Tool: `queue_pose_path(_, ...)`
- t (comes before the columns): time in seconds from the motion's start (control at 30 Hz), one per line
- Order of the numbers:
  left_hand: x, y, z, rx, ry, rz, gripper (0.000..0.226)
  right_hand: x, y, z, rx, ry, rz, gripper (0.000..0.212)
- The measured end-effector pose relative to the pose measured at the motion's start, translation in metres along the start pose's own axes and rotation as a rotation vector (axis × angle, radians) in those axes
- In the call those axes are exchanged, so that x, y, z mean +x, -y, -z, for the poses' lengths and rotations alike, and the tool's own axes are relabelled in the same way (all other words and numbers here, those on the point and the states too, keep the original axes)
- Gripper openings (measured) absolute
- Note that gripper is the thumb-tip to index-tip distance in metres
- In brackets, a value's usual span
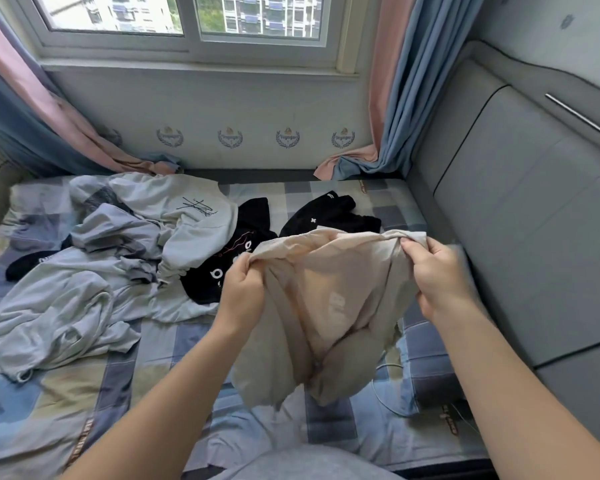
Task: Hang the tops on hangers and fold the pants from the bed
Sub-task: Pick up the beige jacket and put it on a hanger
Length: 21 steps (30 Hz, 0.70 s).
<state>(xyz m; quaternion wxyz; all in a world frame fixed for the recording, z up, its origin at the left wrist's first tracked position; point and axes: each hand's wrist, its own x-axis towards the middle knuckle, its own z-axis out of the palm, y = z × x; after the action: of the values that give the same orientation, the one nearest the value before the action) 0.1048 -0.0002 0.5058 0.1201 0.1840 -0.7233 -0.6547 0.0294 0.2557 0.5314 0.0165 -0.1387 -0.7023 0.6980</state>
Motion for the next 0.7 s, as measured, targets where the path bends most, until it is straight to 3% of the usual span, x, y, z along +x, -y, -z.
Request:
queue_pose_path(0.07,-0.001,-0.011,0.003,-0.076,0.036,0.026,0.026,0.005,-0.01,0.003,-0.092,-0.07,-0.028,0.009)
queue_pose_path(0.2,-0.009,-0.03,0.001,-0.2,0.13,0.116,0.042,-0.008,-0.018,-0.001,-0.288,0.004,-0.034,0.047)
queue_pose_path(0.27,-0.011,-0.039,-0.002,-0.261,0.16,0.175,0.049,-0.028,-0.015,-0.01,-0.374,0.124,0.054,0.039)
queue_pose_path(0.37,-0.012,-0.052,-0.006,-0.362,0.164,0.27,0.043,-0.067,-0.007,-0.028,-0.354,0.432,0.087,0.011)
queue_pose_path(0.4,-0.012,-0.056,-0.007,-0.406,0.176,0.285,0.037,-0.079,-0.007,-0.033,-0.367,0.534,0.086,0.013)
queue_pose_path(0.5,-0.015,-0.069,-0.012,-0.541,0.223,0.317,0.024,-0.114,-0.022,-0.054,-0.422,0.699,0.051,0.047)
queue_pose_path(0.6,-0.019,-0.079,-0.017,-0.641,0.264,0.313,0.02,-0.122,-0.045,-0.073,-0.423,0.562,0.009,0.061)
queue_pose_path(0.7,-0.015,-0.085,-0.015,-0.664,0.247,0.243,0.023,-0.102,-0.072,-0.072,-0.528,0.439,0.0,0.028)
